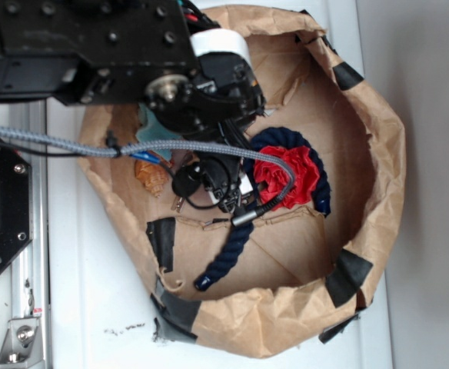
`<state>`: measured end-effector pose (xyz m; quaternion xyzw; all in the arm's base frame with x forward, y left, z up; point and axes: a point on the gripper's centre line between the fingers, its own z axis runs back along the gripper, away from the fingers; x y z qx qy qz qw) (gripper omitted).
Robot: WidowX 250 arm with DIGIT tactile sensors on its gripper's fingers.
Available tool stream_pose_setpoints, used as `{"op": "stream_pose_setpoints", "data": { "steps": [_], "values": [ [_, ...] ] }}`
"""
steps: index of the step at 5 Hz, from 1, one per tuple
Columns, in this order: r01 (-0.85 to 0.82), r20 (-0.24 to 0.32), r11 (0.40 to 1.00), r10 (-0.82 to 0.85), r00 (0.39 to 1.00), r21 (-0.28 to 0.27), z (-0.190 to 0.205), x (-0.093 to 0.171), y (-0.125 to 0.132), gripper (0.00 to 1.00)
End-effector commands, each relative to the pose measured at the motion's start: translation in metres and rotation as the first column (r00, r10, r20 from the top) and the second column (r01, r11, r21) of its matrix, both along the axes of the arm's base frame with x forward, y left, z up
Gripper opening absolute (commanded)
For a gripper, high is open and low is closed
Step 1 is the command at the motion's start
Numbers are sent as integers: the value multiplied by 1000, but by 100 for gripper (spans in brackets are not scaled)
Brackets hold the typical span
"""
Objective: Grab the silver keys.
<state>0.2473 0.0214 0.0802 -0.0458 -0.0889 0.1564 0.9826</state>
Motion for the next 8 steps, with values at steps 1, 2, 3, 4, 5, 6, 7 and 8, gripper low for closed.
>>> {"op": "stream_pose_setpoints", "data": {
  "steps": [1, 2, 3, 4, 5, 6, 7, 8],
  "values": [
    [11, 37, 1000, -11, 999, 6, 10, 5, 0, 100],
    [11, 37, 1000, -11, 999, 6, 10, 5, 0, 100],
    [54, 81, 998, -54, 995, 11, -6, 6, 1, 100],
    [-45, 142, 999, 48, 989, -28, -31, -2, 17, 100],
    [-40, 123, 999, 44, 991, -35, -47, 1, 20, 100],
    [-28, 113, 999, 32, 993, -30, -53, 6, 15, 100],
    [-50, 112, 997, 55, 992, -52, -55, 3, 16, 4],
    [-49, 117, 998, 55, 992, -46, -55, 0, 15, 0]
  ]
}}
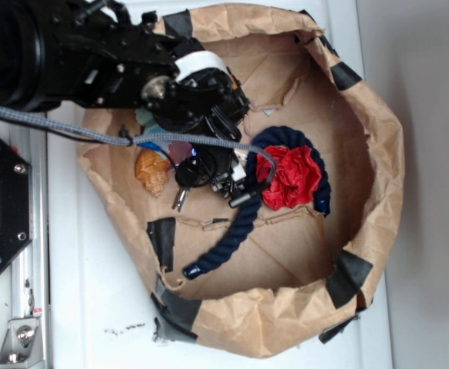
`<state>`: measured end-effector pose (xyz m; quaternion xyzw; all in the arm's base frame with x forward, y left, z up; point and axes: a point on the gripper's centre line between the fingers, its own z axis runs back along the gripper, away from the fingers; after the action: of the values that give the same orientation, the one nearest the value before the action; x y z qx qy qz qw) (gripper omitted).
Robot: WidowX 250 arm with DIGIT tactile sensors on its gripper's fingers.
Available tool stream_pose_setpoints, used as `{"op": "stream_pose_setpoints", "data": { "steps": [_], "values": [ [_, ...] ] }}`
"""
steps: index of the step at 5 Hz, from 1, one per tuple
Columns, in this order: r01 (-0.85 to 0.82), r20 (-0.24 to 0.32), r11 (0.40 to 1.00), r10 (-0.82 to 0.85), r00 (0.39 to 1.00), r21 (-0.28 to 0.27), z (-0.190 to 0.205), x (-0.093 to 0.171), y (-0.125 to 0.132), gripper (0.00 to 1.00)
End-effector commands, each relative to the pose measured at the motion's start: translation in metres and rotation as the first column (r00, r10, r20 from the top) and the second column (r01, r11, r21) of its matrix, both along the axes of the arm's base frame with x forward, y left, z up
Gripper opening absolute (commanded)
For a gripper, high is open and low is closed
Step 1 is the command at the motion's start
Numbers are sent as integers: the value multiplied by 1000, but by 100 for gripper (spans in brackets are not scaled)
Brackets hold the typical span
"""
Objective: Grab the silver keys.
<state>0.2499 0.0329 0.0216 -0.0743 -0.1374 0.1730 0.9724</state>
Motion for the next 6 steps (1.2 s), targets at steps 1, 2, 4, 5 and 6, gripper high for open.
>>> {"op": "stream_pose_setpoints", "data": {
  "steps": [1, 2, 4, 5, 6],
  "values": [
    [-12, 7, 1000, 12, 1000, 2, 1, -8, 4, 0],
    [-7, 6, 1000, 7, 1000, 5, 1, -13, 3, 0],
    [5, 6, 1000, -5, 1000, 6, 3, -20, 3, 0],
    [9, 10, 1000, -9, 1000, 7, 5, -22, 2, 0],
    [4, 6, 1000, -4, 1000, 11, 4, -23, 4, 0]
  ]
}}
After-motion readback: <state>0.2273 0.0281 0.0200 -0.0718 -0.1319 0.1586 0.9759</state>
